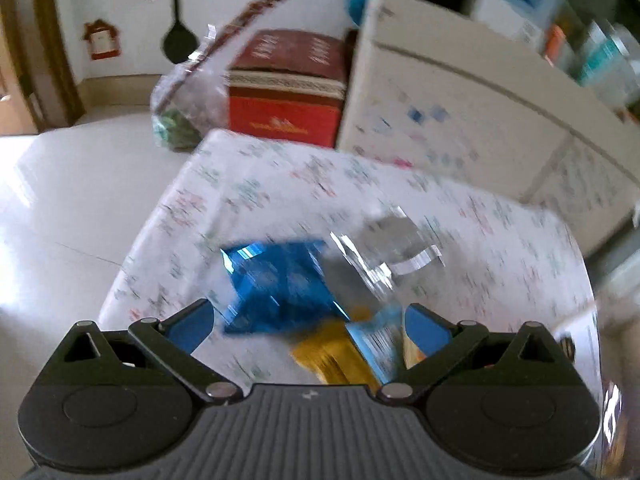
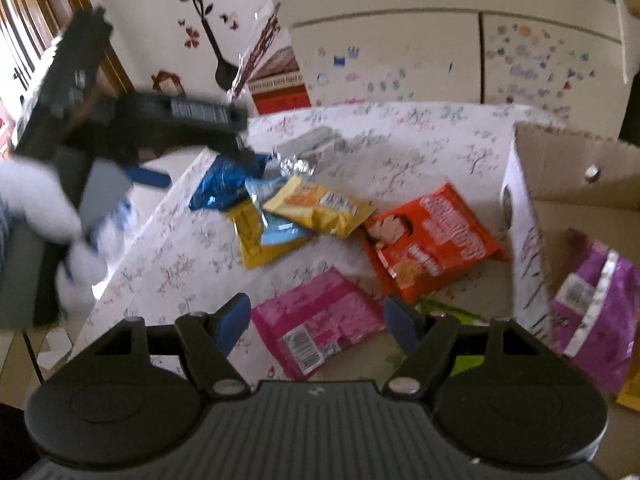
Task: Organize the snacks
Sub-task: 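Withdraw both grippers from the box back over the snack pile, then grasp the blue snack bag with the left gripper while the right lowers onto the pink bag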
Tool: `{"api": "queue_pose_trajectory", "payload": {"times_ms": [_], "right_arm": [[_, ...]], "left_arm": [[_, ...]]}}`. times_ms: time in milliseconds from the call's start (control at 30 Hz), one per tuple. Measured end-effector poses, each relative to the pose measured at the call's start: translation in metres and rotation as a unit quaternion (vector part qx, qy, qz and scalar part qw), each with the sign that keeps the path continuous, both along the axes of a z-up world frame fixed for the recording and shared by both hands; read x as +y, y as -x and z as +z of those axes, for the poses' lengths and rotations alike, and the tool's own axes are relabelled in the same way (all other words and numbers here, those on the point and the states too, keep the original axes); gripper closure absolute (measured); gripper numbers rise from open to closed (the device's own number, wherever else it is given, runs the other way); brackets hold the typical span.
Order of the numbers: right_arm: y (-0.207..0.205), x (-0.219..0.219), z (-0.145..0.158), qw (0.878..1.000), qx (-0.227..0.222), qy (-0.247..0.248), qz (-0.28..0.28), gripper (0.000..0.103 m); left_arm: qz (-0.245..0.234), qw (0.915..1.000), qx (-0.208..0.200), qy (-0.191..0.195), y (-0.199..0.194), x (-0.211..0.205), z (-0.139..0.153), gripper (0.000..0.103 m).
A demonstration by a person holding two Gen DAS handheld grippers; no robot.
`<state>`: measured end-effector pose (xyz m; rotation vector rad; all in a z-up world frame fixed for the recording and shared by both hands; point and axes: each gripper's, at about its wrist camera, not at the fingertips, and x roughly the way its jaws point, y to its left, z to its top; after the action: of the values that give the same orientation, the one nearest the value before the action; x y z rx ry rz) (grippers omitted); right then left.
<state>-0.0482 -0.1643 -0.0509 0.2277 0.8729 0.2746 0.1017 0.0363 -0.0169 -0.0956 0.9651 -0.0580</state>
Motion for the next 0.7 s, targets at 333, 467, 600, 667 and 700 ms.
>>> {"api": "queue_pose_trajectory", "payload": {"times_ms": [333,467,600,667,700], "right_arm": [[-0.015,0.018,-0.023,1.000,0.016,0.020,-0.002,0.027],[-0.019,0.019,-0.025,1.000,0.017,0.018,-0.008,0.023],[-0.023,0.019,-0.030,1.000,0.018,0.020,-0.012,0.022],[-0.023,0.019,-0.032,1.000,0.016,0.022,-0.012,0.021],[-0.024,0.019,-0.032,1.000,0.015,0.024,-0.012,0.021]], "left_arm": [[0.074,0.9970,0.008,0.018,-0.037,0.042,-0.022,0.000],[0.067,0.9974,0.006,0.025,-0.046,0.035,-0.029,0.000],[0.052,0.9985,0.011,0.009,-0.054,0.021,-0.040,0.000],[0.047,0.9988,0.014,-0.004,-0.057,0.014,-0.046,0.000],[0.044,0.9989,0.016,-0.011,-0.057,0.012,-0.049,0.000]]}}
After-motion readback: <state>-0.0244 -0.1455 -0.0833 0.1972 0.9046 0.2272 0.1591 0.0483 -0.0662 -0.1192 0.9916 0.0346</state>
